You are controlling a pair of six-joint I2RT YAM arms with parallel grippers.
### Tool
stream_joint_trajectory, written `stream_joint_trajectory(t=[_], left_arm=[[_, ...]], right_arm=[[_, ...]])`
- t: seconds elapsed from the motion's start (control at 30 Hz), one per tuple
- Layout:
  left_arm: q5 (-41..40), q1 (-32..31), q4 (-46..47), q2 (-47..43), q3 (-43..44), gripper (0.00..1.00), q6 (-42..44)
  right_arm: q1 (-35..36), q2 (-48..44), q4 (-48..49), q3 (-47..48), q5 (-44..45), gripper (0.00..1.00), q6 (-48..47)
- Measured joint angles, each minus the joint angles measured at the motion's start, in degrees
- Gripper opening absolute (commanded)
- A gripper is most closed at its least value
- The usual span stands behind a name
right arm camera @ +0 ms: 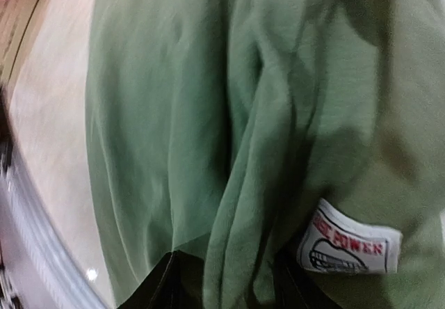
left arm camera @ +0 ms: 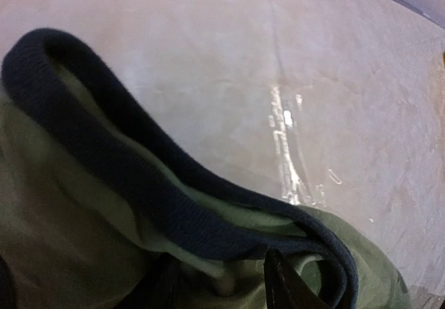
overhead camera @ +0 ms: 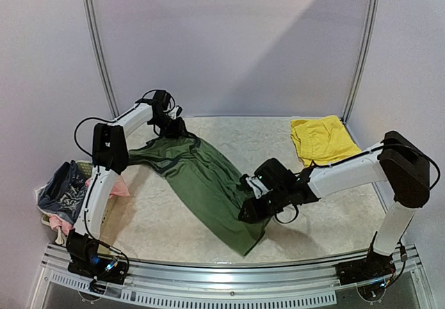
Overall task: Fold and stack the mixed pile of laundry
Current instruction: Adjust the rectangle-folded tank top at the center of the board.
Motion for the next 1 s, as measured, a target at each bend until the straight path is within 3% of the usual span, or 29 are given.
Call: stream_joint_trajectory(t=[0.13,0.33,0.47,0.6,0.73,1.0], left_arm=[[4.09,-1.44,1.01,0.46,0.13,0.43,1.55],[6.51,-4.50,3.61,-0.33,-2.34,0.48,4.28],[6.54,-4.96,5.40,-2.82,-6.29,0.61,5.25],[4.52,-4.94,6.32,-6.12,-9.53,0.69,5.79],[0.57,-4.79,7.63,-12.44,-14.34,0.72,5.75],[-5.66,-4.85,13.00,-29.79,-32.52,0.73,5.44]], right_arm=[[5.27,-2.58,-3.65,-1.38,-2.23,0.48,0.02],[5.38,-8.00,-17.09,0.26,0.70,0.55,-0.92],[3.69,-10.69,-20.76,6.32,3.17,0.58,-2.60],[-2.56,-10.67,-18.91,13.00,3.41,0.60,-3.32],[-9.22,-3.32,-16.76,23.34,1.88,0.59,-5.09],[-16.81,25.57,-16.52,53.22,-12.22,0.58,-7.37]])
